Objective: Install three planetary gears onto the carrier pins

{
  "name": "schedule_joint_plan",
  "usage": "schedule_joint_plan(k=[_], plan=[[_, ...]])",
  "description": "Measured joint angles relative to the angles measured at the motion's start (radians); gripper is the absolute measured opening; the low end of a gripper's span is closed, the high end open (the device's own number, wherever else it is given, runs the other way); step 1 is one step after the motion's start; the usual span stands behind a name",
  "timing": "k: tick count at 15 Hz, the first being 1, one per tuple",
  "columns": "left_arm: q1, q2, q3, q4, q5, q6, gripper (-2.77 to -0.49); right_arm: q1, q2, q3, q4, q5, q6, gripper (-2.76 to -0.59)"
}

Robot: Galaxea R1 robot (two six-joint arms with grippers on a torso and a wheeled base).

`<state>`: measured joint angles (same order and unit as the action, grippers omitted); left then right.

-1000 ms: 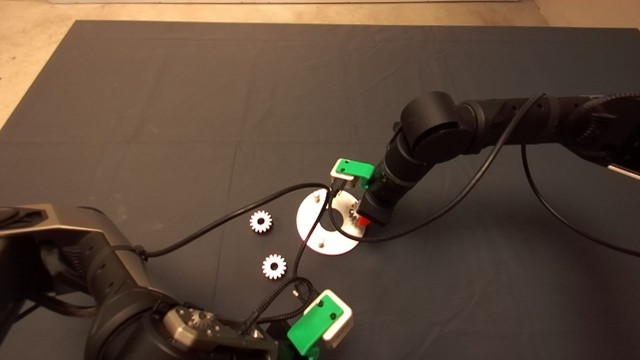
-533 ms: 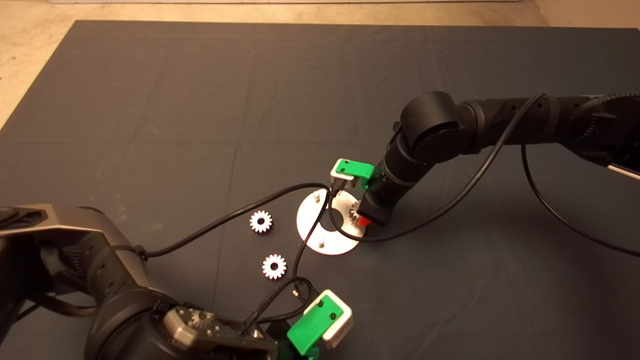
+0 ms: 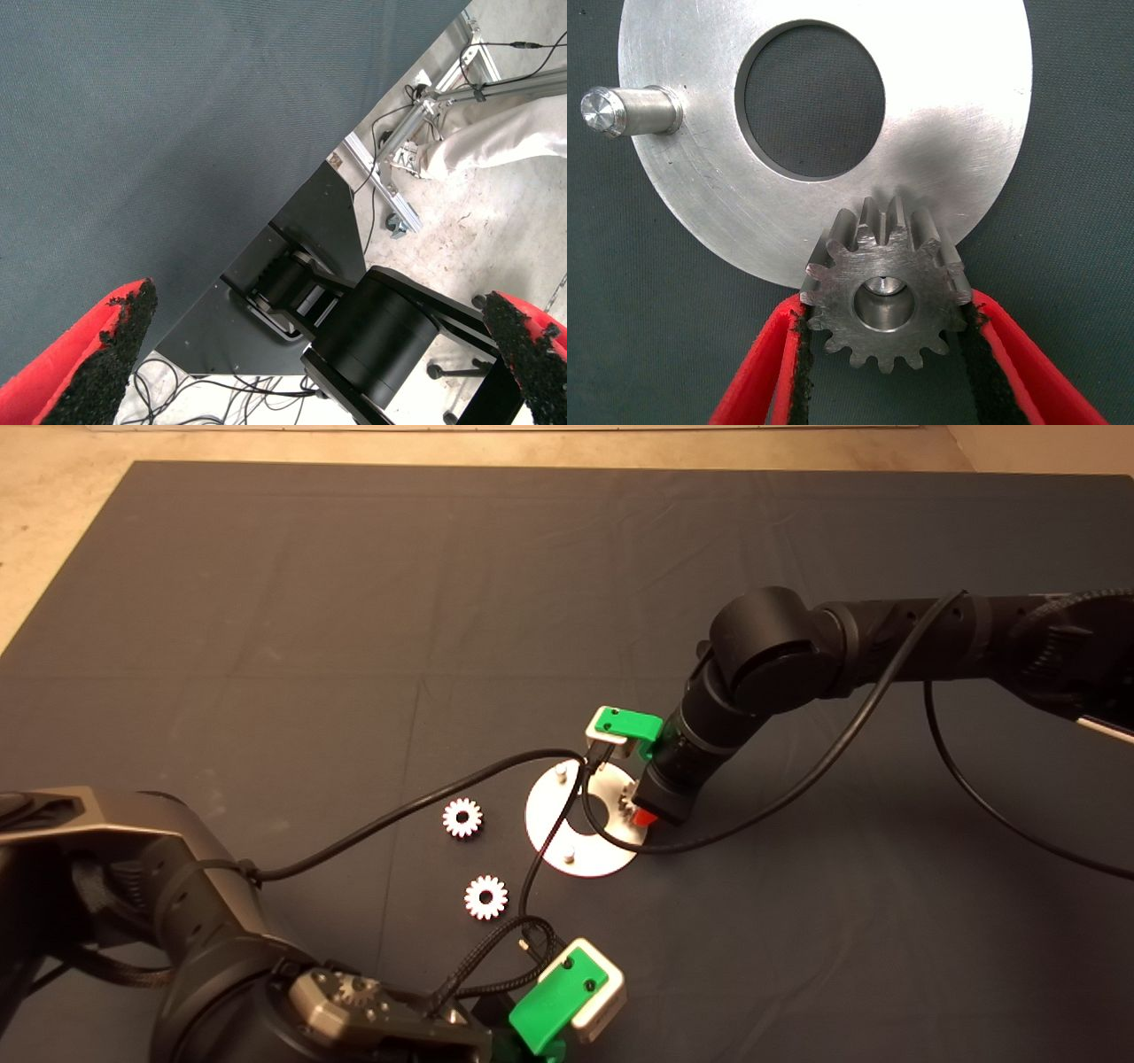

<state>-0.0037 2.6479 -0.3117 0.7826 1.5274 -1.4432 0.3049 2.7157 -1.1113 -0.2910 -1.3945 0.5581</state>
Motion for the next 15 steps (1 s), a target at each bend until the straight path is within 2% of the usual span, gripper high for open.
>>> schedule_joint_plan(k=[2,6,8,9,11,12,13,15], plan=[[0.000,0.000,0.000,0.000,0.000,0.000,-0.61,0.000,0.000,0.000,0.000,0.000,0.000,-2.27],[0.000,0.000,0.000,0.000,0.000,0.000,-0.61,0.000,0.000,0.000,0.000,-0.001,0.000,-2.05],[0.000,0.000,0.000,0.000,0.000,0.000,-0.61,0.000,-0.001,0.000,0.000,0.001,0.000,-2.03],[0.000,0.000,0.000,0.000,0.000,0.000,-0.61,0.000,-0.002,0.000,0.000,0.001,0.000,-1.92],[0.000,0.000,0.000,0.000,0.000,0.000,-0.61,0.001,-0.013,0.001,0.000,0.004,0.001,-1.89],[0.000,0.000,0.000,0.000,0.000,0.000,-0.61,0.006,-0.028,0.011,0.000,0.008,0.001,-1.75],[0.000,-0.001,0.000,0.000,0.000,0.000,-0.61,0.018,-0.048,0.020,0.000,0.010,0.001,-1.73],[0.000,-0.002,0.000,0.000,0.000,0.000,-0.61,0.060,-0.094,0.054,0.000,0.010,0.011,-1.59]])
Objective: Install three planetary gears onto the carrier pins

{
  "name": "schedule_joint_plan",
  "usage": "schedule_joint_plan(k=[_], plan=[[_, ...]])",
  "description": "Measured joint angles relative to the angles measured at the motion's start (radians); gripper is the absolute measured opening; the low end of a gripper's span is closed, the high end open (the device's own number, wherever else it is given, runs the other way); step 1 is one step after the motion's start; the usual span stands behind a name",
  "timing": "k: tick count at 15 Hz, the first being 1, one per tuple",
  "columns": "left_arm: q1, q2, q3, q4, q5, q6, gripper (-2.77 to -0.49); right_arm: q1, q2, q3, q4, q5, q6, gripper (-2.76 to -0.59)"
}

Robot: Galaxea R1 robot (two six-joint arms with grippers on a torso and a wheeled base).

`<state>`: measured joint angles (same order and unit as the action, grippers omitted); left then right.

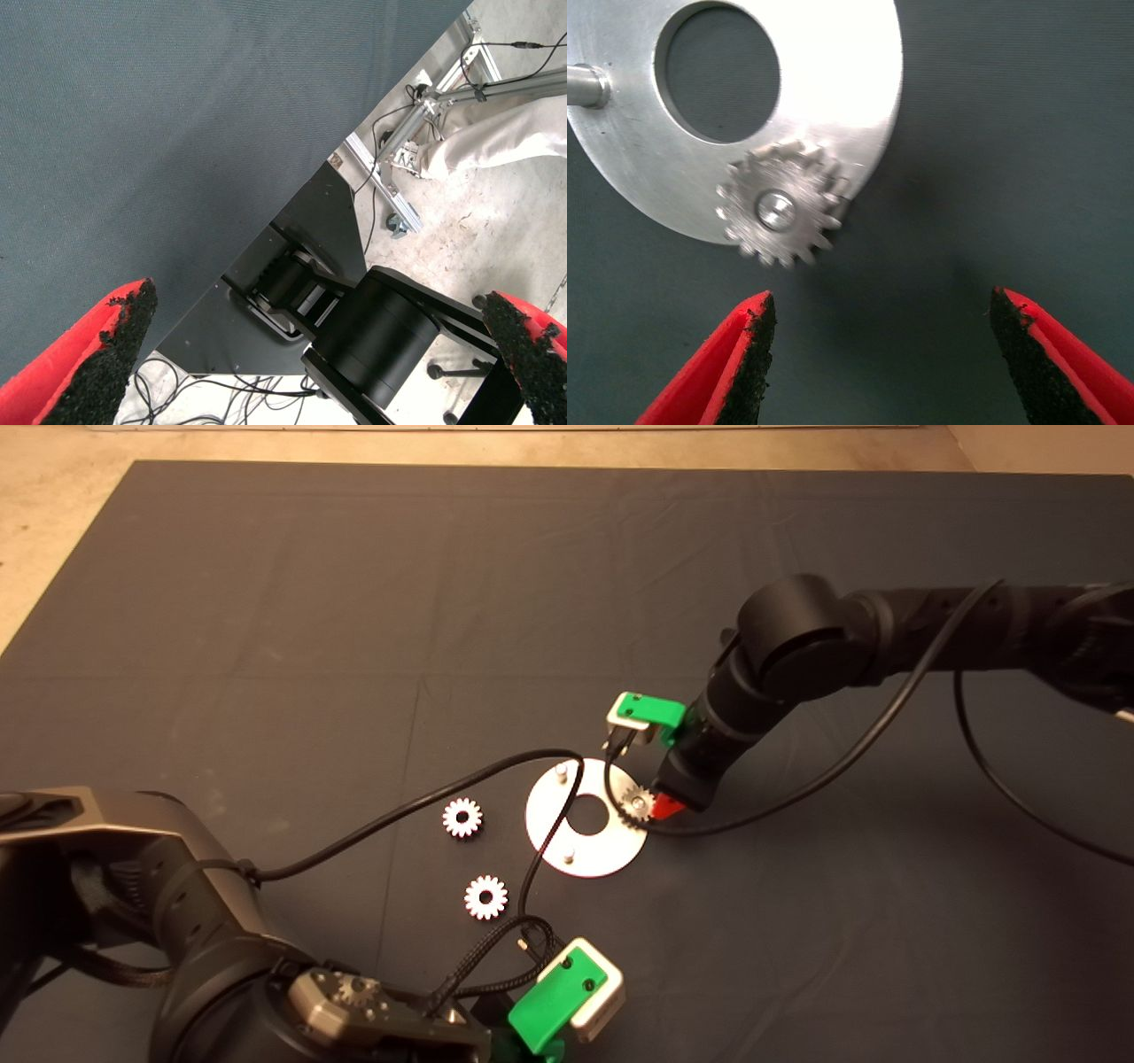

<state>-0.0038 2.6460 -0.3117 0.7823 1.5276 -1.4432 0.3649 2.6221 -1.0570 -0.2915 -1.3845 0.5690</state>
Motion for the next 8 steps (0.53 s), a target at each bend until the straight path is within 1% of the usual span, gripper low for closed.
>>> schedule_joint_plan(k=[1,2,3,4,5,7,8], plan=[[0.000,0.000,0.000,0.000,0.000,0.000,-0.61,0.008,-0.021,0.034,0.000,0.001,0.006,-1.52],[0.000,0.000,0.000,0.000,0.000,0.000,-0.61,0.007,-0.043,0.069,0.001,0.003,0.012,-1.47],[0.000,0.000,0.000,0.000,0.000,0.000,-0.61,0.006,-0.058,0.085,0.001,0.008,0.018,-1.47],[0.000,0.000,0.000,0.000,0.000,0.000,-0.61,0.005,-0.100,0.111,0.002,0.011,0.024,-1.38],[0.000,0.000,0.000,0.000,0.000,0.000,-0.61,0.006,-0.144,0.130,0.001,0.013,0.031,-1.33],[0.000,0.000,0.000,0.000,0.000,0.000,-0.61,0.006,-0.255,0.181,0.001,0.006,0.039,-1.33],[-0.003,0.000,0.000,0.000,0.000,0.000,-0.61,0.006,-0.320,0.224,0.001,0.003,0.046,-1.33]])
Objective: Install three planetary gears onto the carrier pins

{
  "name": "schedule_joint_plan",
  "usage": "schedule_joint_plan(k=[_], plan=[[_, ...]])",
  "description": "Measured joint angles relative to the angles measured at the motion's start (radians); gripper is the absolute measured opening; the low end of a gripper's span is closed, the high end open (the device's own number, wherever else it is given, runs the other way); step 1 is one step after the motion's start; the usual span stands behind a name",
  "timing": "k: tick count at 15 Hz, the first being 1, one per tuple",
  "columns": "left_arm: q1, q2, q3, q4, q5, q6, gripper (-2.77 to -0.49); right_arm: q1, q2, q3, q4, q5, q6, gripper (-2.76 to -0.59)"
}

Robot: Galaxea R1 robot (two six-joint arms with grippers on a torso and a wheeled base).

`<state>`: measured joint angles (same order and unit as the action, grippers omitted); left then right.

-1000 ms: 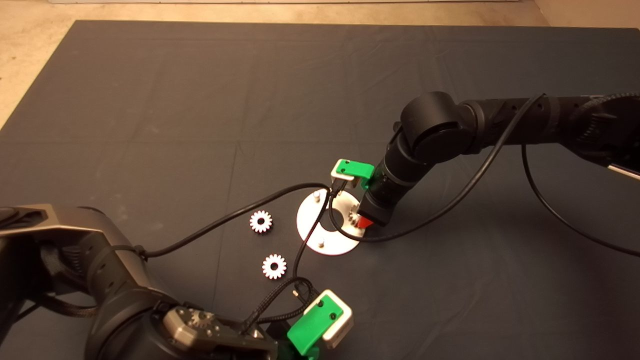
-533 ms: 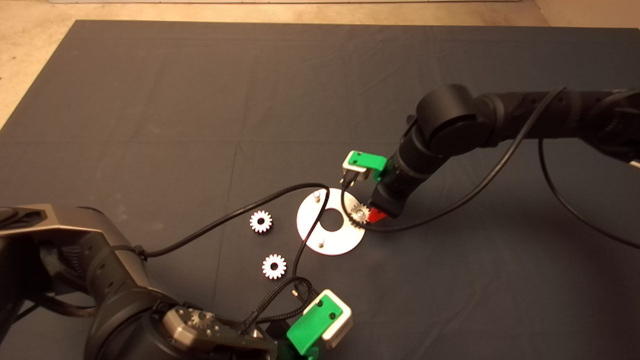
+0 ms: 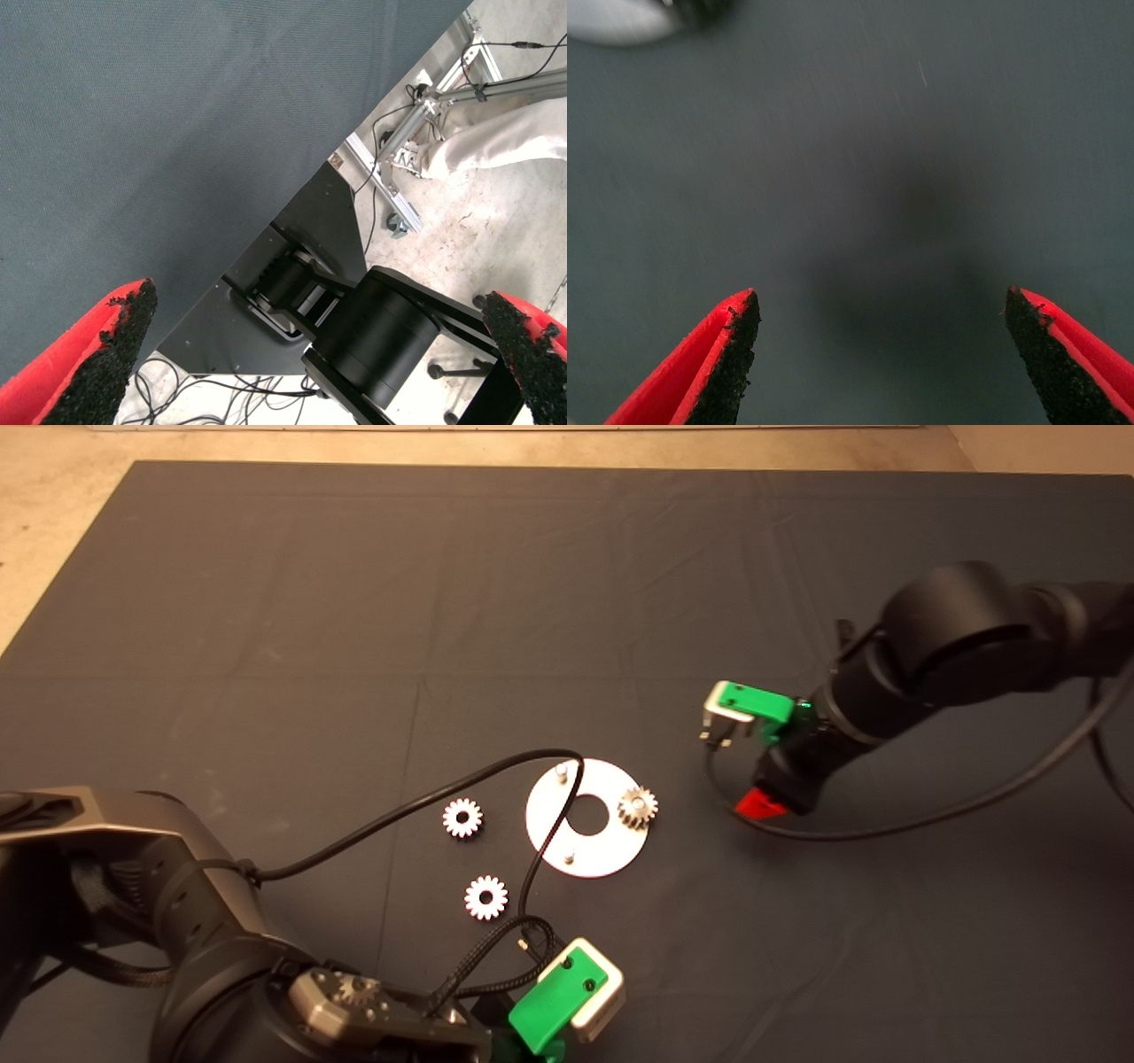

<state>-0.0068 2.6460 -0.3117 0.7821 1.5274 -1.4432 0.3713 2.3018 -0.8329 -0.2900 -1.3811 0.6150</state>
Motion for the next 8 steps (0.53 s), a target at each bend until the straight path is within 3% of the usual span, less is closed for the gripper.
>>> schedule_joint_plan(k=[3,6,8], plan=[[-0.033,0.000,0.000,-0.025,0.000,0.000,-0.61,0.000,-0.171,0.141,0.000,-0.010,0.032,-1.33],[-0.104,-0.004,0.000,-0.102,0.000,0.000,-0.61,0.000,-0.292,0.287,0.000,-0.009,0.101,-1.33],[-0.131,-0.016,0.000,-0.145,0.000,0.004,-0.61,0.001,-0.389,0.373,0.000,-0.008,0.152,-1.33]])
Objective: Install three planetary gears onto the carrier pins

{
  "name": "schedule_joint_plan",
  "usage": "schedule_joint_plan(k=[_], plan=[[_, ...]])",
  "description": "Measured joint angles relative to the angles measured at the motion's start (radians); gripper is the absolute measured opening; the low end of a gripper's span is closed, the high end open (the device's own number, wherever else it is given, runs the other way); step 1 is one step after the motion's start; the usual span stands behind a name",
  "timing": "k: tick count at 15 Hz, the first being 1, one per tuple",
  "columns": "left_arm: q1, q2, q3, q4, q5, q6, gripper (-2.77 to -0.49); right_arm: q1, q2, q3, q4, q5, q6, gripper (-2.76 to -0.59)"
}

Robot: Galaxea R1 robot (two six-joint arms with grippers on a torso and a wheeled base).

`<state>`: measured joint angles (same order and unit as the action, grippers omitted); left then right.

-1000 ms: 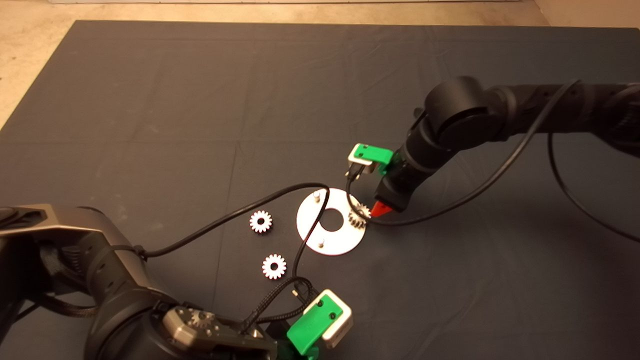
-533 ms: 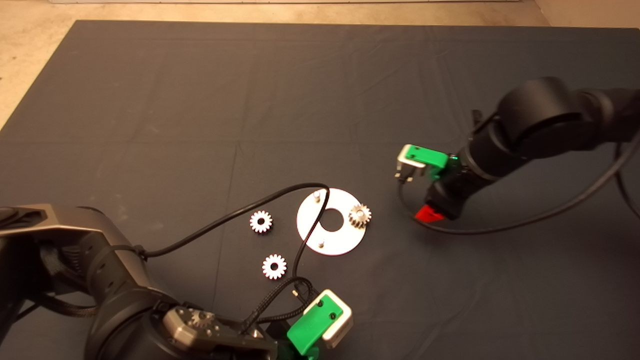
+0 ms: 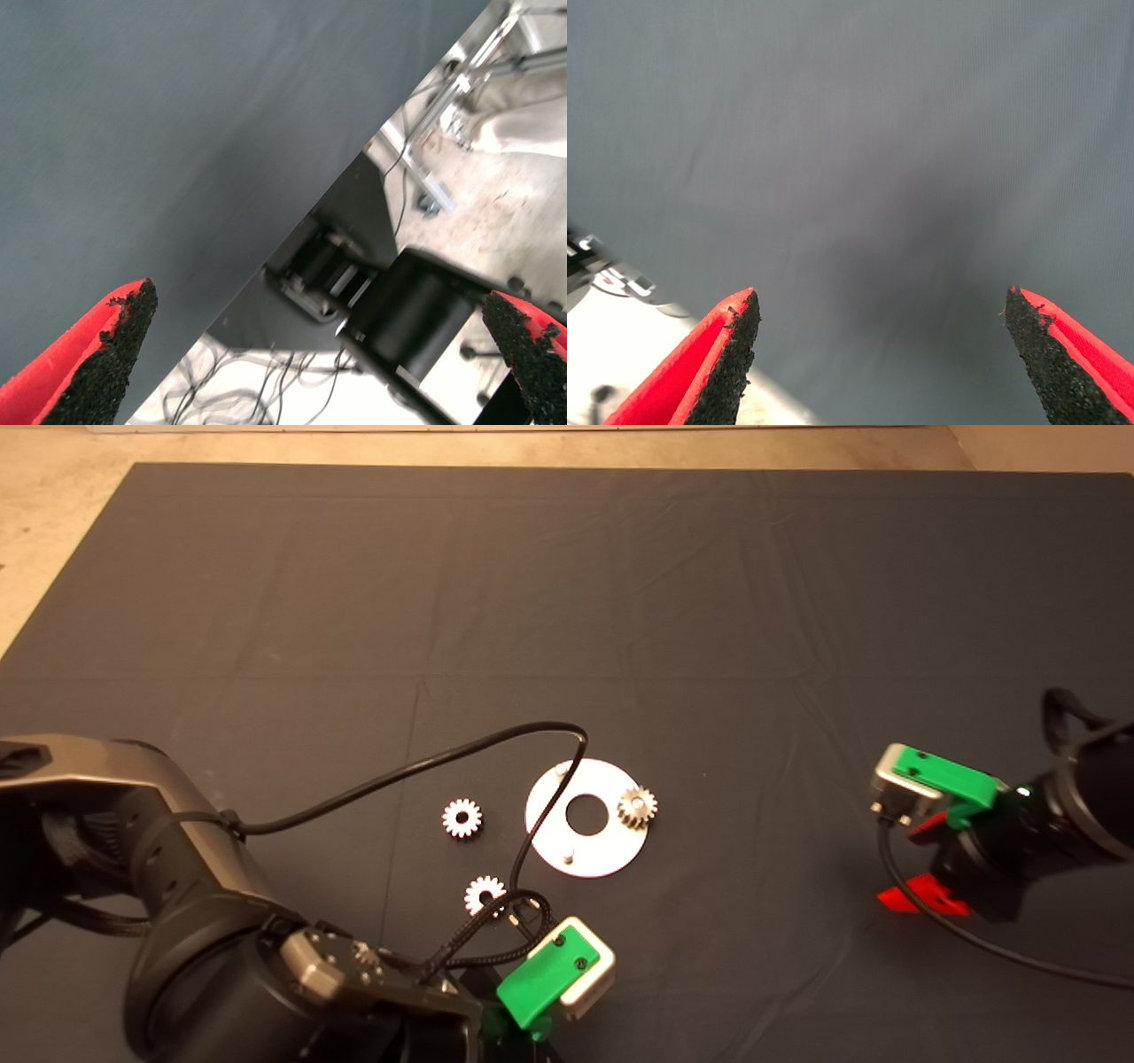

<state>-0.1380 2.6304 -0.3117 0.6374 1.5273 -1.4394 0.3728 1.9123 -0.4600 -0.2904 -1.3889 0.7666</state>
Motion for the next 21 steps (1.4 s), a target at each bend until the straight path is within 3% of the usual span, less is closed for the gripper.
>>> schedule_joint_plan(k=[2,5,9,11,12,13,14,15,17,18,19,21], plan=[[-0.028,-0.011,0.000,-0.029,0.002,0.020,-0.61,0.004,-0.062,0.063,0.000,0.001,0.059,-1.33],[-0.040,-0.054,0.000,-0.058,-0.001,0.092,-0.61,0.004,-0.081,0.070,-0.001,0.003,0.085,-1.33],[-0.051,-0.186,0.000,-0.070,0.000,0.268,-0.61,0.004,-0.082,0.074,-0.014,0.005,0.098,-1.33],[-0.051,-0.273,0.000,-0.070,0.001,0.366,-0.61,0.004,-0.081,0.076,-0.066,0.005,0.124,-1.33],[-0.051,-0.303,0.000,-0.070,0.001,0.409,-0.61,0.003,-0.081,0.076,-0.136,0.006,0.185,-1.33],[-0.051,-0.319,0.000,-0.071,0.002,0.432,-0.61,0.001,-0.080,0.076,-0.168,0.017,0.208,-1.33],[-0.051,-0.328,0.000,-0.071,0.002,0.441,-0.61,-0.010,-0.078,0.076,-0.195,0.041,0.215,-1.33],[-0.051,-0.333,-0.001,-0.071,0.002,0.455,-0.61,-0.038,-0.078,0.076,-0.226,0.065,0.220,-1.33],[-0.052,-0.340,-0.009,-0.070,0.000,0.478,-0.61,-0.125,-0.076,0.076,-0.289,0.114,0.255,-1.33],[-0.051,-0.345,-0.019,-0.069,0.000,0.490,-0.61,-0.152,-0.072,0.076,-0.312,0.139,0.278,-1.33],[-0.051,-0.345,-0.032,-0.069,0.000,0.509,-0.61,-0.159,-0.072,0.076,-0.324,0.154,0.282,-1.33],[-0.051,-0.345,-0.059,-0.068,0.000,0.534,-0.61,-0.160,-0.070,0.076,-0.337,0.157,0.282,-1.33]])
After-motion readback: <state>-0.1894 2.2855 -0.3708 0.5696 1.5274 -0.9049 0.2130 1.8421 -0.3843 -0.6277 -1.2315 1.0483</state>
